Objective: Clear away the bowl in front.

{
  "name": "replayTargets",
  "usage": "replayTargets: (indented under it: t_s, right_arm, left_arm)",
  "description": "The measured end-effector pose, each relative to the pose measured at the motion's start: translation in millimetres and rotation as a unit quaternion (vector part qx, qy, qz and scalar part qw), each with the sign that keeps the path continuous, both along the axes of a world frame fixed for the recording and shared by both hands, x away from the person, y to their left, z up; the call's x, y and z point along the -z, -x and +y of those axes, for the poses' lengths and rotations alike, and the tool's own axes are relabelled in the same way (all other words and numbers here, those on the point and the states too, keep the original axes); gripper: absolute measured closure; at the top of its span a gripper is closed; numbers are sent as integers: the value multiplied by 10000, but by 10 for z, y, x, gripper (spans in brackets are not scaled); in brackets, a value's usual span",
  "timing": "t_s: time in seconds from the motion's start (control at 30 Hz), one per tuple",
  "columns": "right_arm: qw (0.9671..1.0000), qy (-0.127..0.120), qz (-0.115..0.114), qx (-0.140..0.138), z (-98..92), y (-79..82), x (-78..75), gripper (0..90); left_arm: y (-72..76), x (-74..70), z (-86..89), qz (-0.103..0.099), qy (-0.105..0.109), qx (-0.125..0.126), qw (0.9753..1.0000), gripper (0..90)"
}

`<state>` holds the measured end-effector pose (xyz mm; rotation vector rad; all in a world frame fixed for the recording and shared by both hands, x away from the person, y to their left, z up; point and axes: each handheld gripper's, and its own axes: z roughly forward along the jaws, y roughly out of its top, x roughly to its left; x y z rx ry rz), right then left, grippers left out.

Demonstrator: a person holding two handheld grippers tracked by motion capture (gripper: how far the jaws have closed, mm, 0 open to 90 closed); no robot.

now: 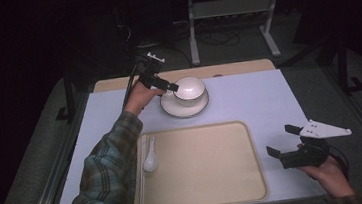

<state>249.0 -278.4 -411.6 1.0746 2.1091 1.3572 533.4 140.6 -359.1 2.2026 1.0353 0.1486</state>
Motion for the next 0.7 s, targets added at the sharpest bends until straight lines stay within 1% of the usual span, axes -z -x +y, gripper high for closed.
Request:
replayTargets:
  t_s: [0.1, 0.13, 0.2, 0.27, 0.3, 0.37, 0.47, 0.57, 0.63, 0.7]
  right_arm:
    - [10000, -11, -14, -10, 0, 6, -4, 0]
    - [10000, -10, -17, -9, 0, 8, -5, 0]
    - [10000, 9, -27, -13, 1, 11, -6, 0]
    - [10000, 2, -21, -17, -1, 9, -5, 0]
    - [10000, -3, -25, -19, -4, 7, -4, 0]
    - [10000, -9, -24, -23, -4, 6, -3, 0]
    - [10000, -13, -19, -27, -3, 7, -4, 0]
    - [10000, -7, -36, -28, 1, 11, -7, 0]
    - [10000, -4, -39, -30, 1, 11, -7, 0]
    - [10000, -2, -33, -29, 1, 11, -6, 0]
  left_arm:
    - [-54, 23, -64, -9, -29, -20, 10000, 278]
    - [-78, 37, -81, 41, -54, -10, 10000, 296]
    - [-116, 77, -128, 78, -183, -21, 9998, 306]
    - [-155, 124, -166, 157, -196, -44, 9997, 322]
    - [-175, 148, -182, 190, -234, -49, 9995, 342]
    - [-214, 194, -213, 261, -303, -96, 9992, 346]
    - [-262, 248, -236, 383, -241, -166, 9988, 370]
    - [-294, 319, -257, 506, -376, -228, 9978, 407]
    - [-315, 373, -262, 627, -358, -230, 9971, 430]
    - [-327, 404, -267, 688, -375, -228, 9967, 440]
